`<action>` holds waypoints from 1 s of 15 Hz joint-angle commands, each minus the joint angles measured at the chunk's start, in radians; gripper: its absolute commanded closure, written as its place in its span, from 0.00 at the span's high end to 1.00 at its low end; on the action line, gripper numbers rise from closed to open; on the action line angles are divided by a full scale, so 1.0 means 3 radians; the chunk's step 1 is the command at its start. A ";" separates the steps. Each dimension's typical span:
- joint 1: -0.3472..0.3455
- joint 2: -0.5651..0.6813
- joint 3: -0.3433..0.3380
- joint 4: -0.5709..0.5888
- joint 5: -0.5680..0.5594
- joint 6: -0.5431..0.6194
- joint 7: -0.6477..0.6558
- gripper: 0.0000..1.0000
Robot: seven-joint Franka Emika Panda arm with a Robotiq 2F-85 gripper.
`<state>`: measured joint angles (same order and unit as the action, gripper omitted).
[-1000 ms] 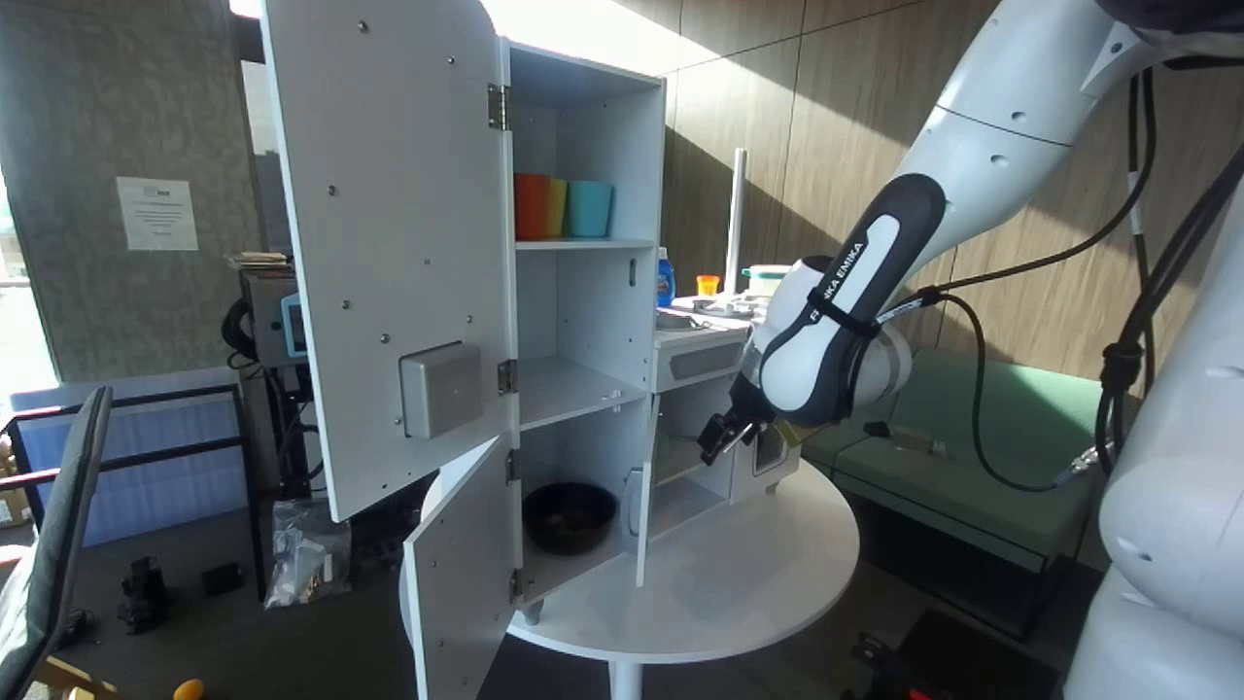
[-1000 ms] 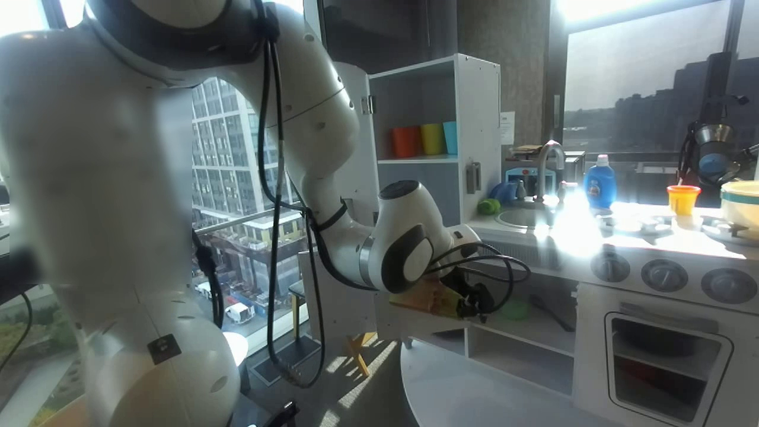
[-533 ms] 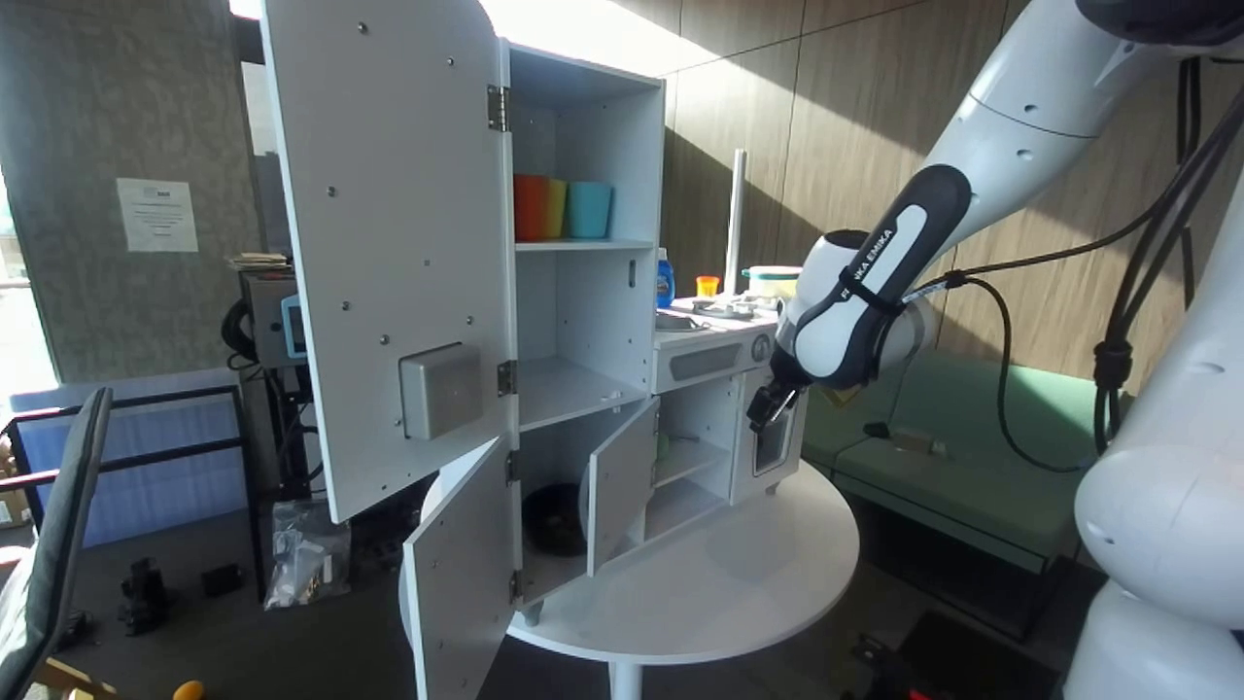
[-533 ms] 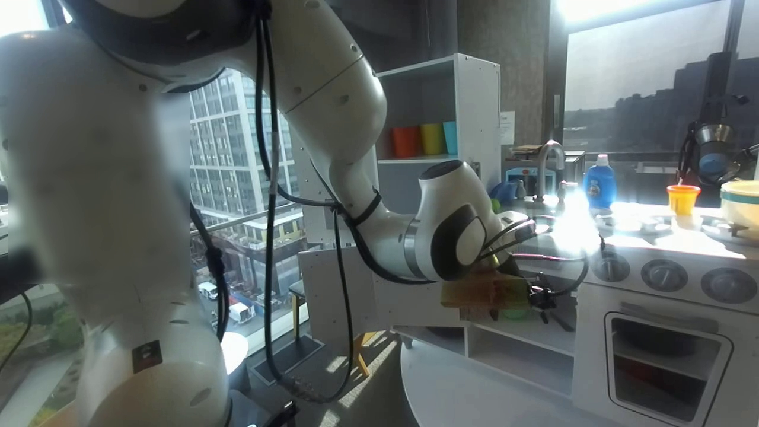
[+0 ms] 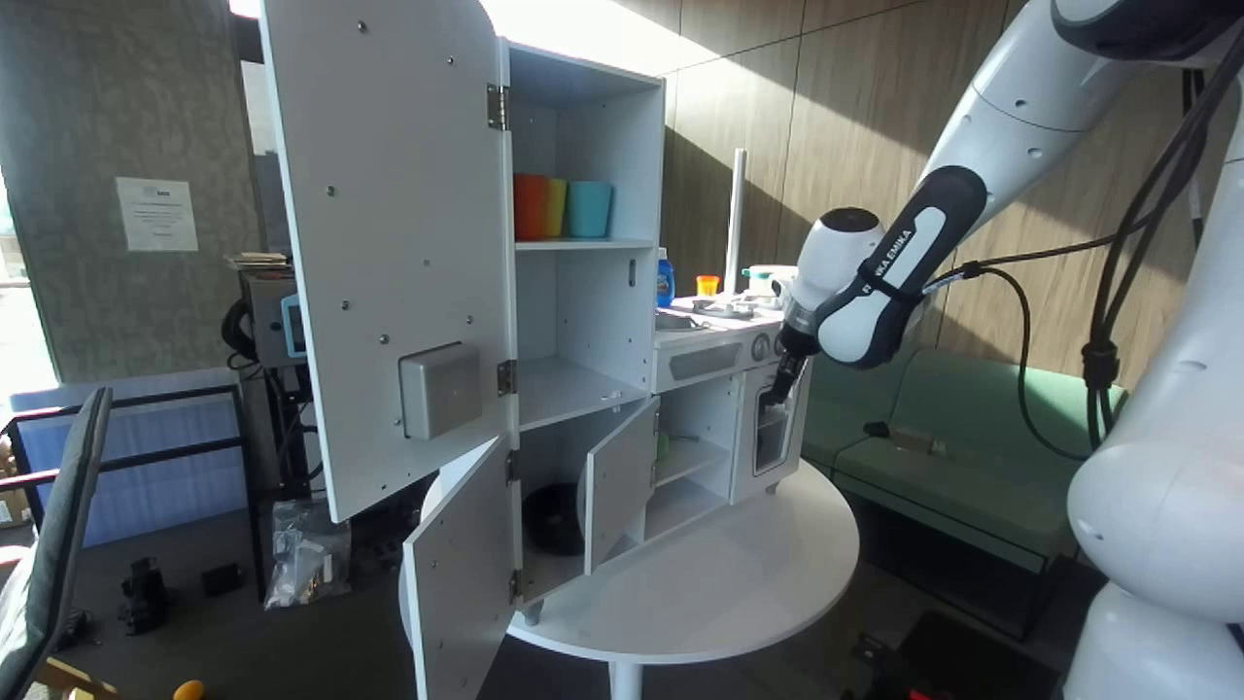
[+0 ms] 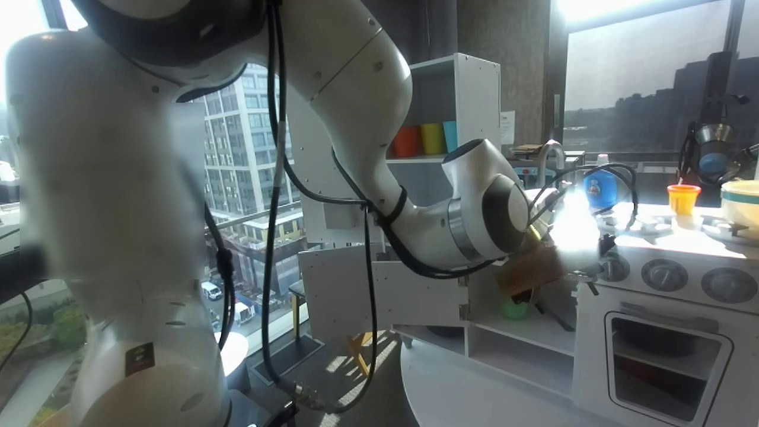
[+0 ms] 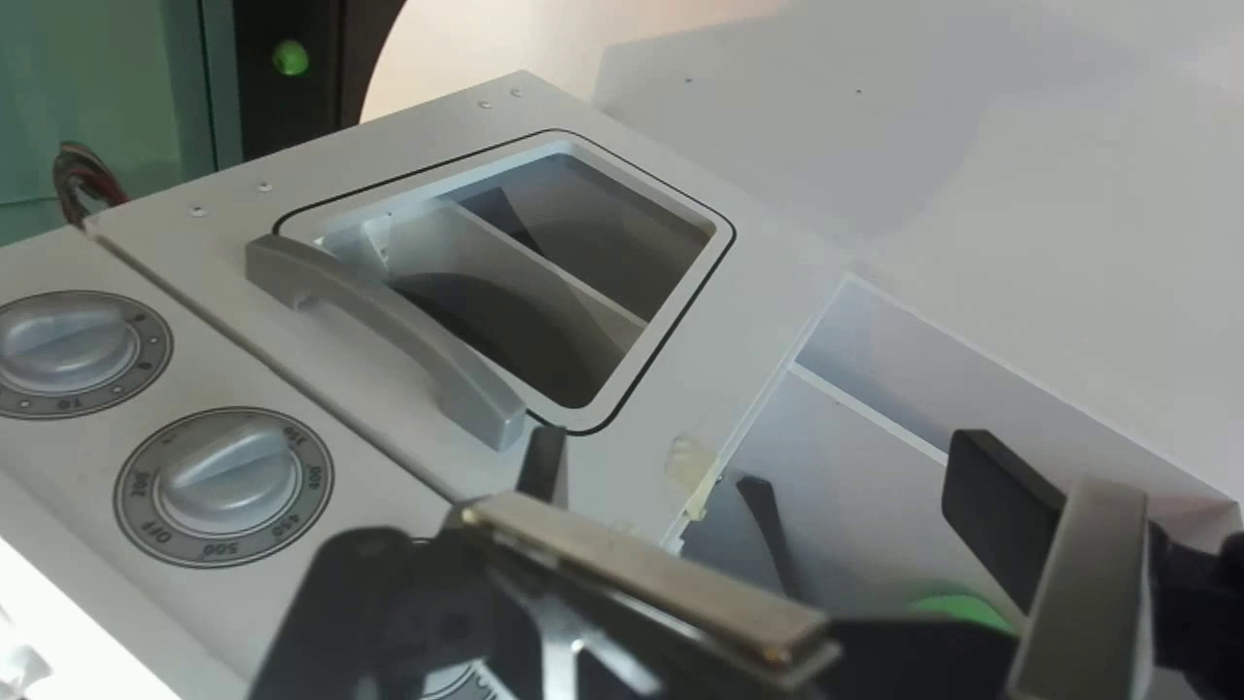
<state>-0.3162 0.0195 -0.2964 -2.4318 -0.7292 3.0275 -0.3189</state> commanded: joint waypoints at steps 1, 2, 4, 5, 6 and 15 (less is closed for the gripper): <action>-0.0026 0.0283 -0.0082 0.0441 -0.0453 -0.0023 0.0108 1.00; -0.0021 0.0351 -0.0108 0.0515 -0.0532 -0.0010 0.0114 1.00; -0.0002 0.0500 -0.0157 0.0642 -0.0653 -0.0043 0.0141 1.00; 0.0013 0.0577 -0.0206 0.0717 -0.0785 -0.0016 0.0209 1.00; 0.0024 0.0635 -0.0228 0.0768 -0.0852 -0.0036 0.0226 1.00; 0.0051 0.0938 -0.0333 0.1006 -0.1177 -0.0027 0.0492 1.00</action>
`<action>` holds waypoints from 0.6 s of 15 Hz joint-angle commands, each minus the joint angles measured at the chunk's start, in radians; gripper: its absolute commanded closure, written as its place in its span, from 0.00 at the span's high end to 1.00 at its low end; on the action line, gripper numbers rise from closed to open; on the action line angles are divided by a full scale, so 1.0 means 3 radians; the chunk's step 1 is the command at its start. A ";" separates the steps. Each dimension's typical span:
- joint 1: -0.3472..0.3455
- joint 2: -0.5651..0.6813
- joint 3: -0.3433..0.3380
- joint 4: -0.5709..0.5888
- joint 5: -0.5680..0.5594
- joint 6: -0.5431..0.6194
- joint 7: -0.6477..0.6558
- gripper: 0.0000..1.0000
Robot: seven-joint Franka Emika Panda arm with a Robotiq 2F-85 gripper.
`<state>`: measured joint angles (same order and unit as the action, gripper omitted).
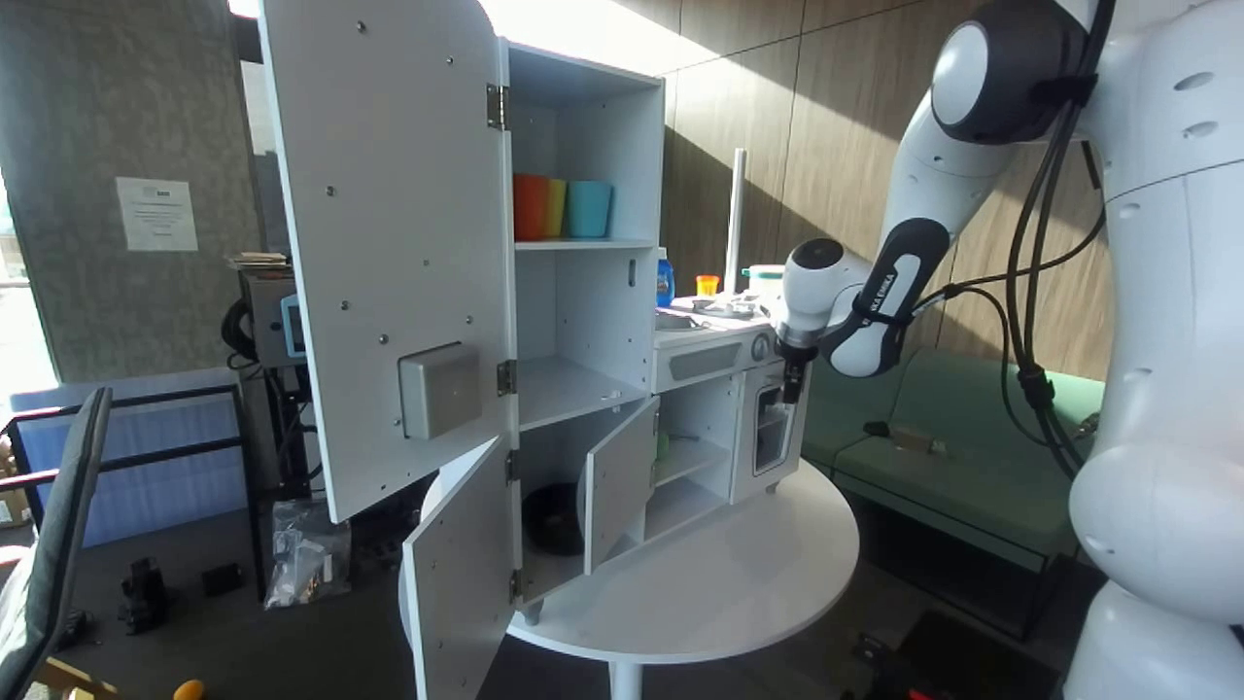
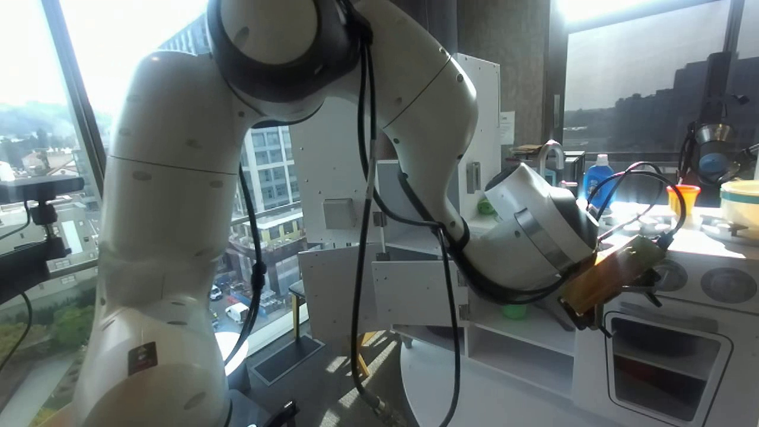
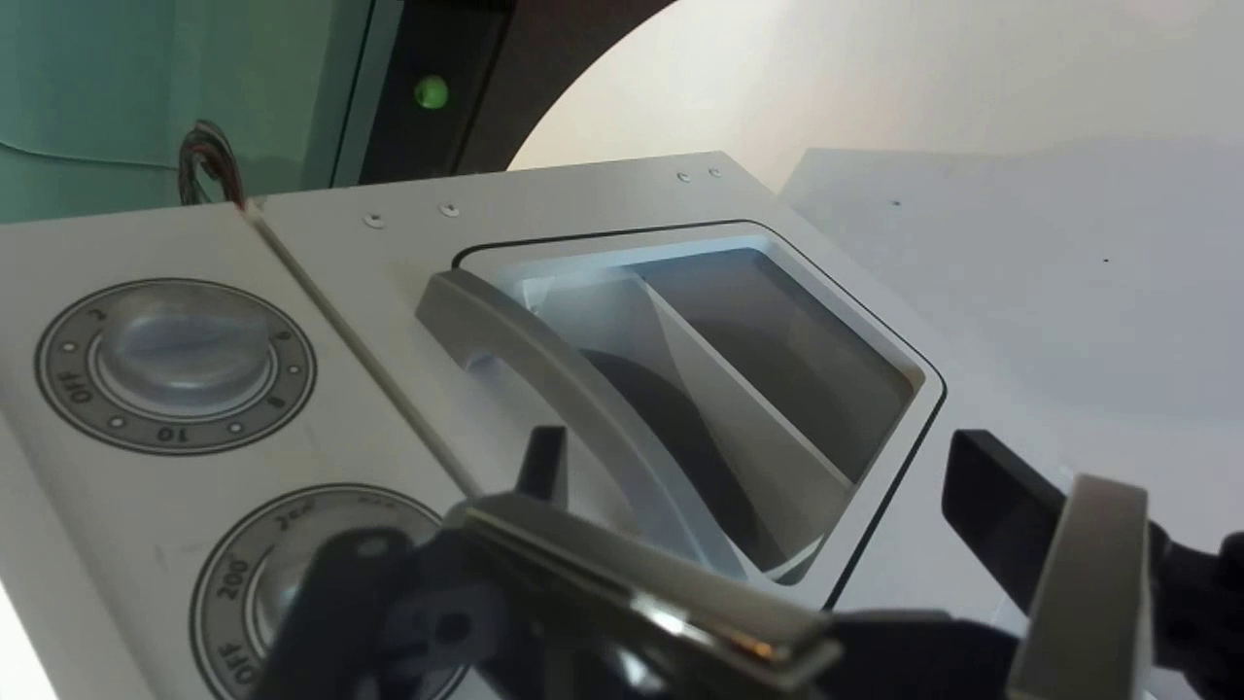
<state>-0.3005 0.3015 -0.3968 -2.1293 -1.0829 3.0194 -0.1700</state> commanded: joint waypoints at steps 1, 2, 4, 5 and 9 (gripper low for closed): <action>0.0025 0.0038 -0.0022 0.0038 -0.0029 -0.0009 0.0072 1.00; 0.0040 0.0065 -0.0032 0.0065 -0.0037 -0.0016 0.0109 1.00; 0.0085 0.0101 -0.0099 0.0087 -0.0161 0.0022 0.0234 1.00; 0.0087 0.0115 -0.0109 0.0096 -0.0181 0.0028 0.0242 1.00; 0.0161 0.0203 -0.0245 0.0240 -0.0514 0.0150 0.0556 1.00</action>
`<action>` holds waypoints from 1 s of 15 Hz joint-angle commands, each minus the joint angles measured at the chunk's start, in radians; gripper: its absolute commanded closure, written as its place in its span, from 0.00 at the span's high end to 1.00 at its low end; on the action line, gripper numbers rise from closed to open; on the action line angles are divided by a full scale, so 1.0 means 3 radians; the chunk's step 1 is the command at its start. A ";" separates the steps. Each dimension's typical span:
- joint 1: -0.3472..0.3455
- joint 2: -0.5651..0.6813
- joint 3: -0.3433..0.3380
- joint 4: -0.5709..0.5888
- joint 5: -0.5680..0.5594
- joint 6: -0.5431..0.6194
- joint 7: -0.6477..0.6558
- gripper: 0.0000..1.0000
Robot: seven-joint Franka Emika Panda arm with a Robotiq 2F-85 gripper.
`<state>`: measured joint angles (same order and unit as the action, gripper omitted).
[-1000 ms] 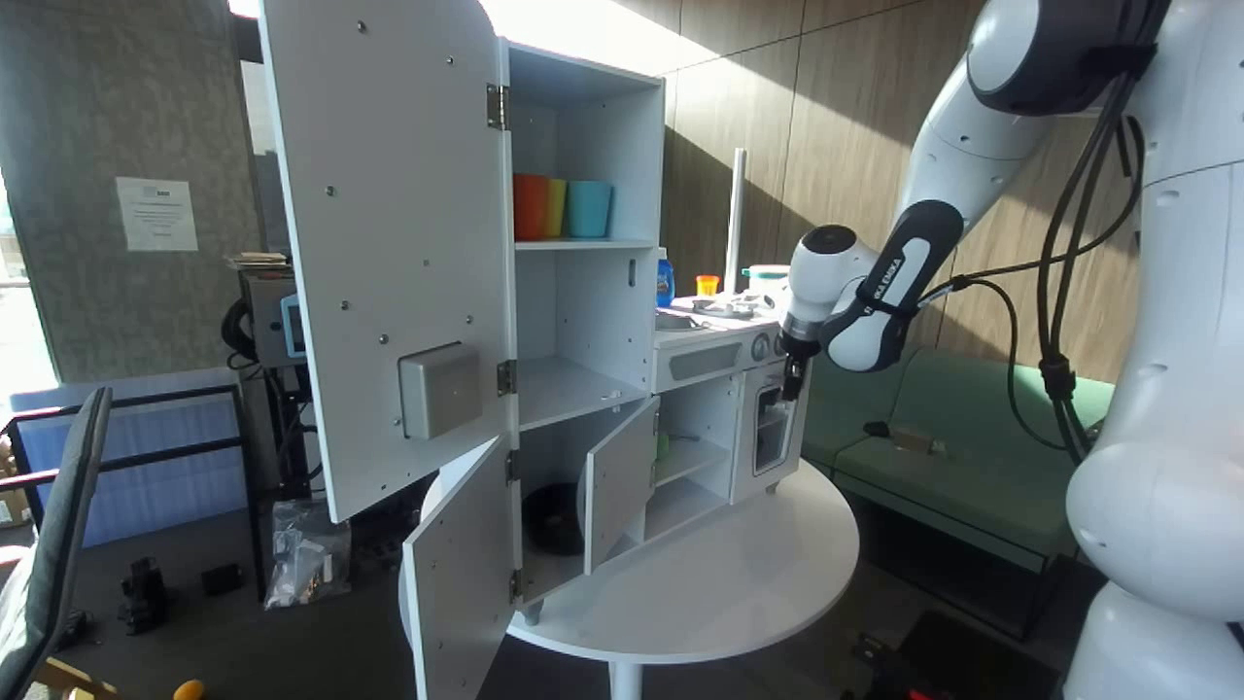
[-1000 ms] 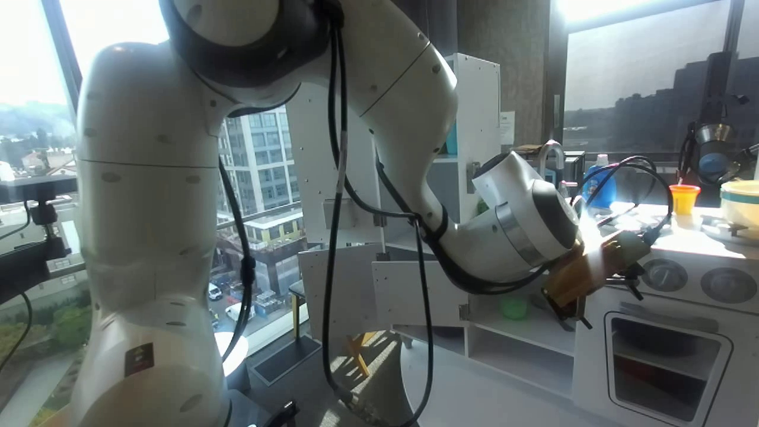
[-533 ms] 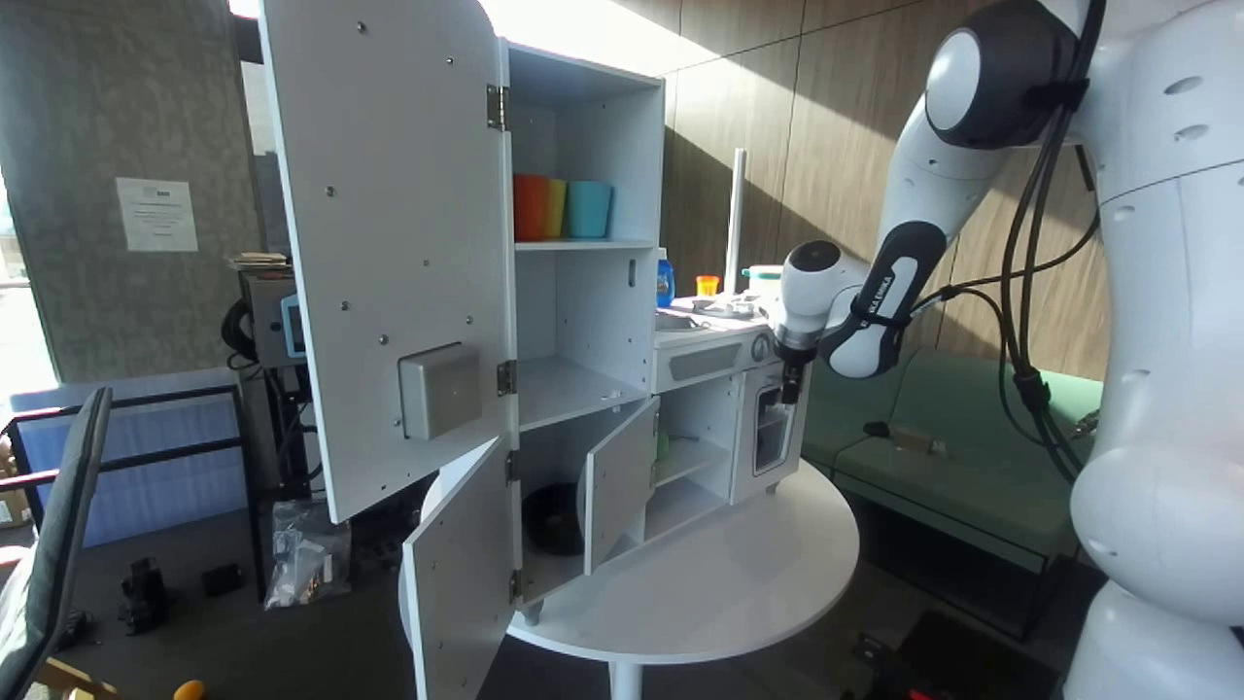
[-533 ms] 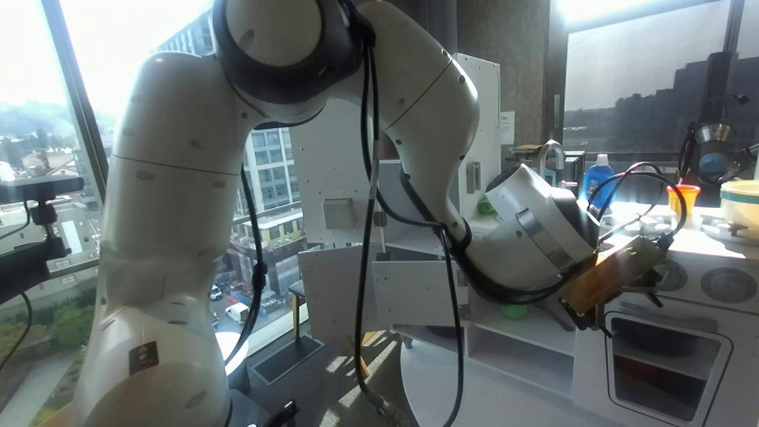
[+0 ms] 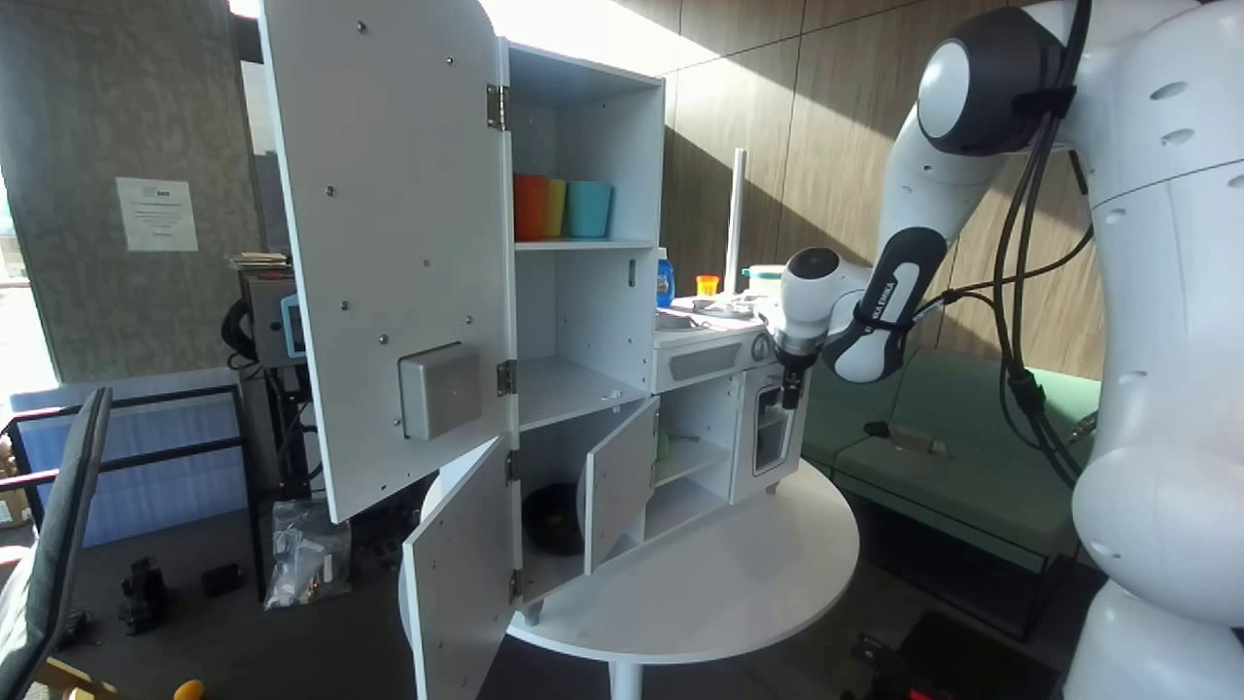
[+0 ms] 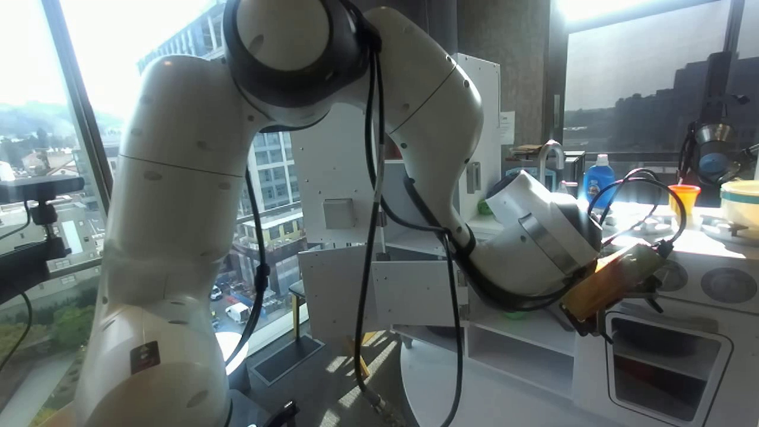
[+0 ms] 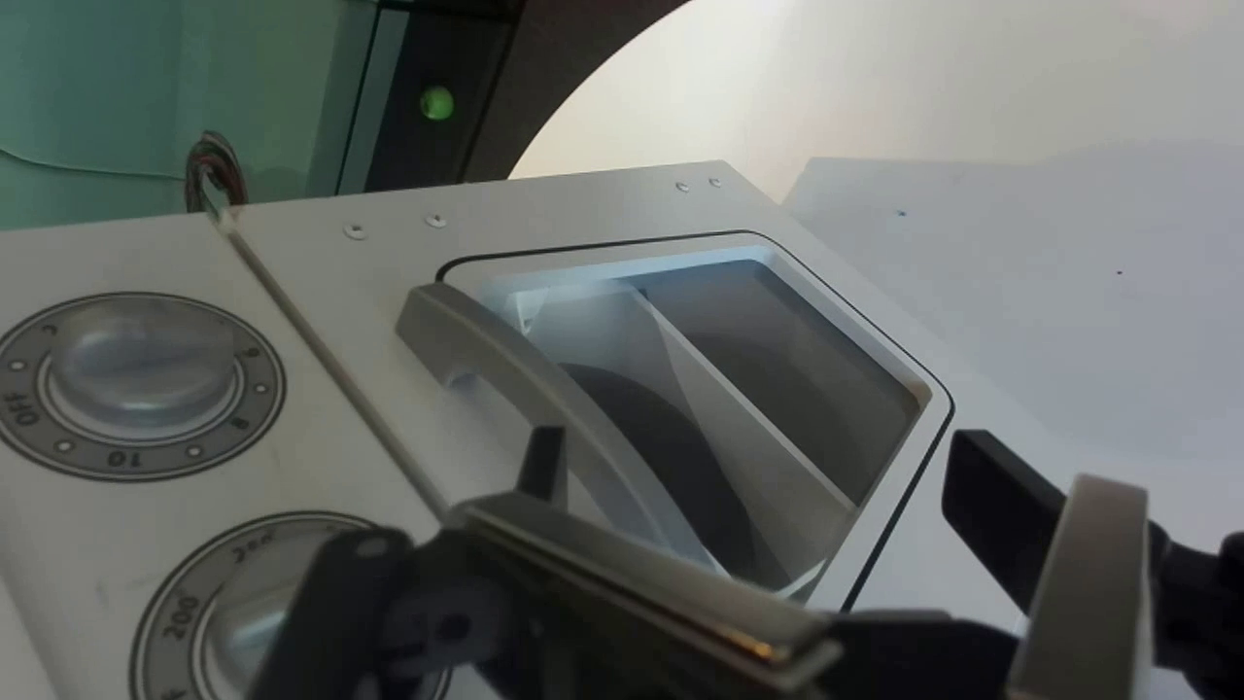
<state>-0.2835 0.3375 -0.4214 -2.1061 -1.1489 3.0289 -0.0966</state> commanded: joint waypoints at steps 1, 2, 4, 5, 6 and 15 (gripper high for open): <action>0.0134 0.0101 -0.0198 0.0208 -0.0405 0.0105 0.0418 1.00; 0.0148 0.0120 -0.0221 0.0249 -0.0511 0.0130 0.0515 1.00; 0.0183 0.0168 -0.0240 0.0334 -0.0661 0.0076 0.0683 1.00; 0.0190 0.0198 -0.0236 0.0364 -0.0709 0.0065 0.0742 1.00; 0.0187 0.0245 -0.0232 0.0403 -0.0773 0.0098 0.0778 1.00; 0.0136 0.0511 -0.0197 0.0553 -0.0965 0.0094 0.0970 1.00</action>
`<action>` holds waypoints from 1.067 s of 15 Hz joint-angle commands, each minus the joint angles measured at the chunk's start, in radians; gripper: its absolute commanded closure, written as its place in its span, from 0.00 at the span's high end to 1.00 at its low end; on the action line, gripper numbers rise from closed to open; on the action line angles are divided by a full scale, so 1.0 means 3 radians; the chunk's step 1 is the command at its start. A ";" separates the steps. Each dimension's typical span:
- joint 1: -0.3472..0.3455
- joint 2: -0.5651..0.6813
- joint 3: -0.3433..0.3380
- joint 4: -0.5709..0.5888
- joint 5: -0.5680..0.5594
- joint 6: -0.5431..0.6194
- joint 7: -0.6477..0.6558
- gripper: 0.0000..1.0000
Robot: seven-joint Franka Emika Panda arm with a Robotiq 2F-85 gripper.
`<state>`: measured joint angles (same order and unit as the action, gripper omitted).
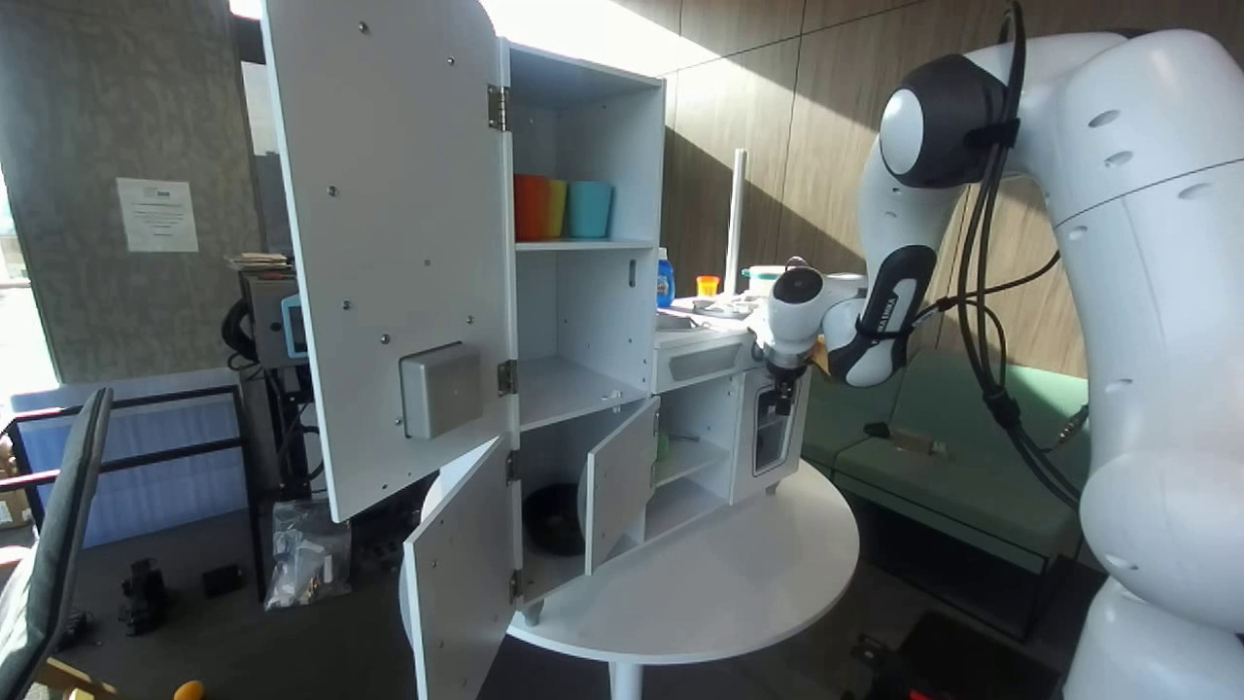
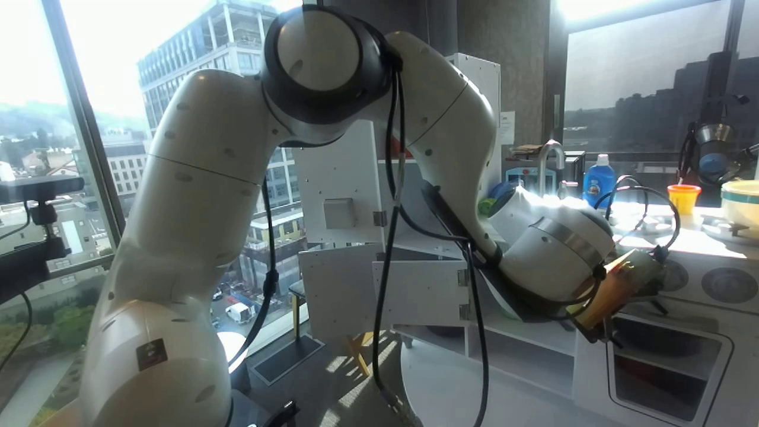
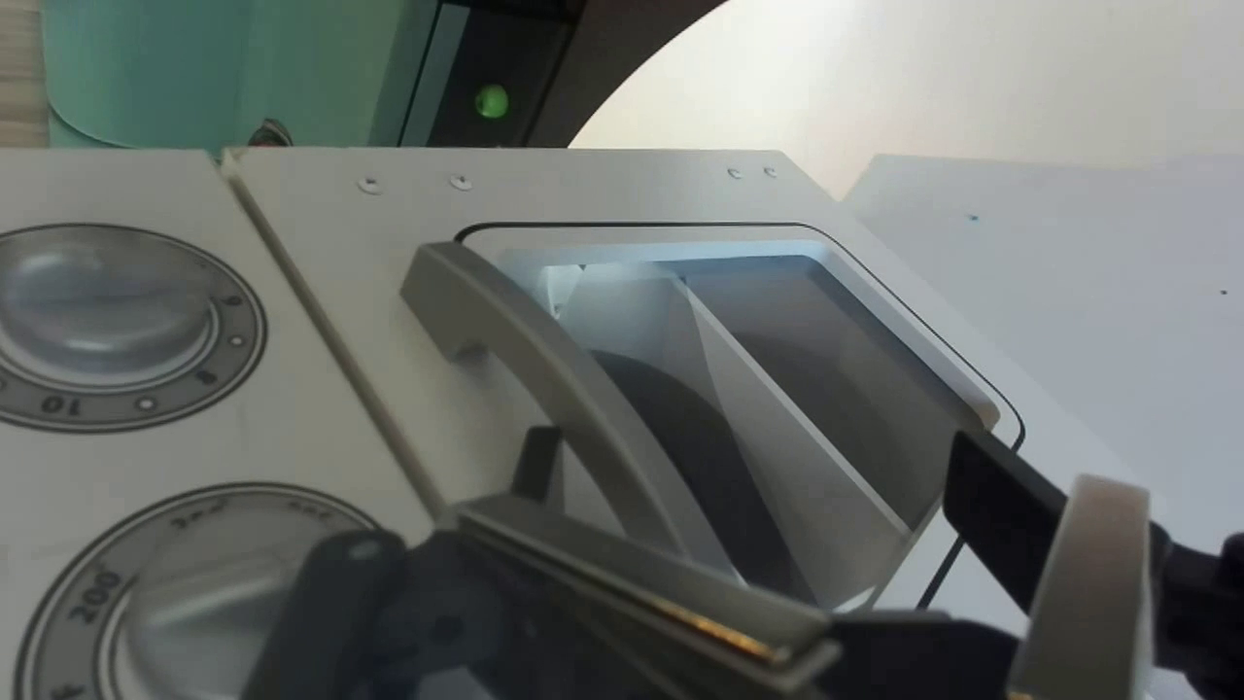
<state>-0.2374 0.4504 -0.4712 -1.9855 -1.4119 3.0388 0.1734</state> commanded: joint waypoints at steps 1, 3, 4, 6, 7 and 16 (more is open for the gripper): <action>-0.0001 0.0128 -0.0044 0.0149 -0.0105 0.0021 0.0104 1.00; 0.0025 0.0073 -0.0063 0.0103 -0.0134 -0.0052 0.0133 1.00; 0.0022 0.0042 -0.0060 0.0065 -0.0131 -0.0071 0.0107 1.00; 0.0025 -0.0030 -0.0067 -0.0012 -0.0143 -0.0134 0.0054 1.00; 0.0026 -0.0057 -0.0063 -0.0047 -0.0118 -0.0185 0.0012 1.00; -0.0005 -0.0253 -0.0109 -0.0225 -0.0036 -0.0515 0.0005 1.00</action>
<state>-0.2382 0.4241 -0.4897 -2.0171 -1.4277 2.9062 0.1758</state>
